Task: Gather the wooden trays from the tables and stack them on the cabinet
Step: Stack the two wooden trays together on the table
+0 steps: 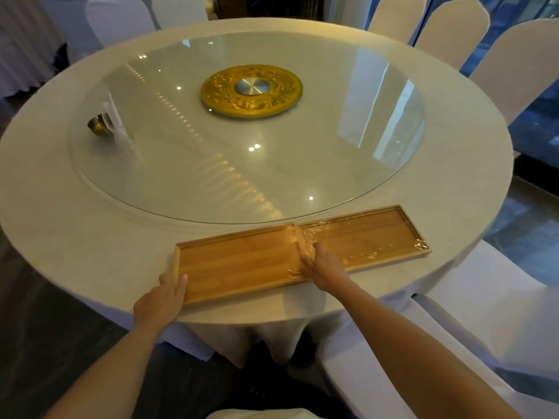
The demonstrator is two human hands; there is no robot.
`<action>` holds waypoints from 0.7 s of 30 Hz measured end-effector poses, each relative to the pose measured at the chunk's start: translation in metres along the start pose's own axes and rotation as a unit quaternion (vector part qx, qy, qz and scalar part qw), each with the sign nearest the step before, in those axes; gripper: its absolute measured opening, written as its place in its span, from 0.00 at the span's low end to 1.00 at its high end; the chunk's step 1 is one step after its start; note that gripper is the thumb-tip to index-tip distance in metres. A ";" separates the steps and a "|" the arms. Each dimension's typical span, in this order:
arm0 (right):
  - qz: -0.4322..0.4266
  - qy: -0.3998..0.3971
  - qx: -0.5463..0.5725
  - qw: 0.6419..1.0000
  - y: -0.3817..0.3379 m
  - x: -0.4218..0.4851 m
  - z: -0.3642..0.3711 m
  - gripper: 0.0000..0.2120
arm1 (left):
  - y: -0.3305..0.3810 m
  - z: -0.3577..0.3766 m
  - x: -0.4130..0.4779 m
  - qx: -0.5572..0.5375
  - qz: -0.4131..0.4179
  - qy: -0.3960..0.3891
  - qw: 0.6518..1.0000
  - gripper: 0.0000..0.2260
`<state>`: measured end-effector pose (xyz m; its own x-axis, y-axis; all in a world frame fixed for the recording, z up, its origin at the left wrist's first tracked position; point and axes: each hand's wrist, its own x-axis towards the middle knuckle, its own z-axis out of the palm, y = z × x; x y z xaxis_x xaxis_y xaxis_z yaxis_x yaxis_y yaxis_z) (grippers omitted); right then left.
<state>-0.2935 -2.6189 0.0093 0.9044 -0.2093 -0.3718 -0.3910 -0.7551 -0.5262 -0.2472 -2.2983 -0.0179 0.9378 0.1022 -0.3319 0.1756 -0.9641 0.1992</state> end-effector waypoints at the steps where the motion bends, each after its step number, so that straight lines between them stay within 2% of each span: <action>1: 0.006 0.008 0.027 1.000 0.007 -0.002 -0.006 0.24 | 0.000 -0.001 -0.003 0.004 -0.003 0.036 0.999 0.20; 4: 0.002 0.025 0.040 0.999 0.032 -0.005 -0.030 0.26 | 0.014 -0.011 -0.009 -0.001 0.011 0.152 0.988 0.14; 7: 0.016 0.041 0.021 0.999 0.060 -0.003 -0.056 0.26 | 0.057 -0.024 -0.003 0.027 0.036 0.187 0.981 0.13; 10: 0.029 0.065 0.016 0.997 0.088 -0.002 -0.080 0.26 | 0.122 -0.031 0.005 0.053 0.089 0.162 0.981 0.14; 13: 0.048 0.083 0.005 0.995 0.114 -0.003 -0.099 0.26 | 0.191 -0.023 0.007 0.119 0.237 0.098 0.959 0.15; 15: 0.061 0.096 -0.012 0.993 0.131 -0.003 -0.110 0.25 | 0.232 -0.012 0.004 0.154 0.299 0.075 0.939 0.16; 19: 0.096 0.124 -0.030 0.987 0.162 -0.004 -0.123 0.23 | 0.288 0.011 0.002 0.230 0.331 0.048 0.914 0.17; 21: 0.115 0.112 -0.039 0.986 0.174 -0.003 -0.126 0.23 | 0.300 0.019 0.007 0.288 0.330 0.036 0.898 0.16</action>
<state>-0.3423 -2.8282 0.0155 0.8119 -0.5061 -0.2912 -0.5837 -0.7156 -0.3837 -0.1942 -2.5916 0.0222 0.8012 -0.5430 -0.2516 -0.5905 -0.7854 -0.1856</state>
